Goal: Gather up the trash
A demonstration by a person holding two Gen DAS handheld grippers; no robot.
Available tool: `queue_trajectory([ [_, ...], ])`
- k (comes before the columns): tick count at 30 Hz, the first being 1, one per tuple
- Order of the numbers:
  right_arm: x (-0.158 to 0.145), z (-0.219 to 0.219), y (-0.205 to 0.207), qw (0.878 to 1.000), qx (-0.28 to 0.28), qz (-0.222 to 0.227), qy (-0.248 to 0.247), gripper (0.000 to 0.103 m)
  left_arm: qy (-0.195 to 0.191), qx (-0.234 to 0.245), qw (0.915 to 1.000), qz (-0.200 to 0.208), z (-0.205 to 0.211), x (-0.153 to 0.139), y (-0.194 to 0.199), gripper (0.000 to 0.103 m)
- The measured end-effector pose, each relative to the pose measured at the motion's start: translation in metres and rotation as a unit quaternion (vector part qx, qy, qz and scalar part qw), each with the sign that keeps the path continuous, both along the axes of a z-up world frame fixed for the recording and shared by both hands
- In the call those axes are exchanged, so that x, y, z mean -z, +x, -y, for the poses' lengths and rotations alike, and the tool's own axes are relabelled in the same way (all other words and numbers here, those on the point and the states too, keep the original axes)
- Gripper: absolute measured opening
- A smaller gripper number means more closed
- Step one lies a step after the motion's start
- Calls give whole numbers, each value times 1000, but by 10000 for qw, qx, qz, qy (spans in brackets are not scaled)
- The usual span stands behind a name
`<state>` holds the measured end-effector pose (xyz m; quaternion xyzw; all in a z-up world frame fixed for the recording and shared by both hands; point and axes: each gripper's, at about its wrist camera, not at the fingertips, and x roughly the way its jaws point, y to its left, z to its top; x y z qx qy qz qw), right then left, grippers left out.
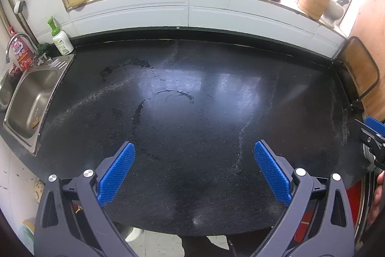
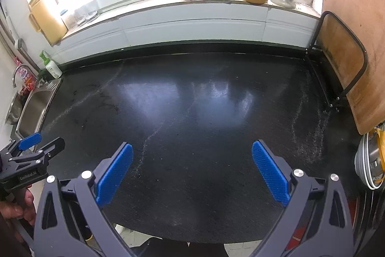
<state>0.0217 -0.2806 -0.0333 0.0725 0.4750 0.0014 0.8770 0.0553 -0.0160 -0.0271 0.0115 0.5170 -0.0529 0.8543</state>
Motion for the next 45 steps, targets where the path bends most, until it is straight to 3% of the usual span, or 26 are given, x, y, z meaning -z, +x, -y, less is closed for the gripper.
queue_trajectory([
  [45,1,-7,8,9999,-69,-67,-49,96,64,75,9999,-44,-3,3,7,96],
])
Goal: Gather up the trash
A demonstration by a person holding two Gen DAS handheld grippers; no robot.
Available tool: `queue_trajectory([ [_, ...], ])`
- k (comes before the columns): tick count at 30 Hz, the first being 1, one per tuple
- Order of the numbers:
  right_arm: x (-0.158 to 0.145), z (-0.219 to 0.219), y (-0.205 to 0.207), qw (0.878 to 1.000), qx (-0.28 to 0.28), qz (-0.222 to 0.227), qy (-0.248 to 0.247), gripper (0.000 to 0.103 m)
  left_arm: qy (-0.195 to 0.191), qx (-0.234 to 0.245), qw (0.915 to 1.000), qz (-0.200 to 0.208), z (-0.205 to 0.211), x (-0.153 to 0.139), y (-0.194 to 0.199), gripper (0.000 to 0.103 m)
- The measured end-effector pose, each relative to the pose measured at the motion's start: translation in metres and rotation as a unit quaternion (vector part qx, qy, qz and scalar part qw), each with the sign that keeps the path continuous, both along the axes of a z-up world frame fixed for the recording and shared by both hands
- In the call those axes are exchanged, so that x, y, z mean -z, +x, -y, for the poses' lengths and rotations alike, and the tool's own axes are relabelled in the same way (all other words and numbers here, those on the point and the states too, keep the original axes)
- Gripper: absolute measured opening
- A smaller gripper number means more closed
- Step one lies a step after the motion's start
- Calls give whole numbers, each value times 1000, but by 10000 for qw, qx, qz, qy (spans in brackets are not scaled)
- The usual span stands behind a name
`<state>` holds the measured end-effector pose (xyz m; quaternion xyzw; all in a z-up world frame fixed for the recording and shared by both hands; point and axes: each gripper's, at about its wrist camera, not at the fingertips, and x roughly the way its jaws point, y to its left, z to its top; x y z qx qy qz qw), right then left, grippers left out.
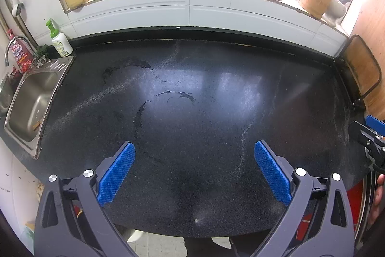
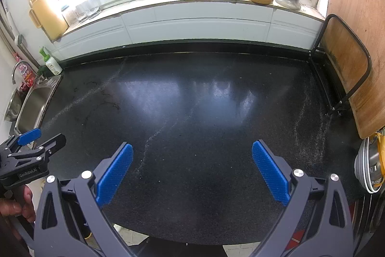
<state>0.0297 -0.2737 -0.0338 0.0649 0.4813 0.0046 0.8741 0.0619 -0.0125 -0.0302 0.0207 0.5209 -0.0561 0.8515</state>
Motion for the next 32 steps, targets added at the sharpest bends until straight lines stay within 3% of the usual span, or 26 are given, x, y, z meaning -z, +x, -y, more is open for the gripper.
queue_trajectory([
  [25,4,6,4,10000,61,-27,37,96,8,27,10000,-4,0,2,7,96],
  [32,19,16,10,9999,98,-71,55,96,48,92,9999,-7,-1,20,21,96],
])
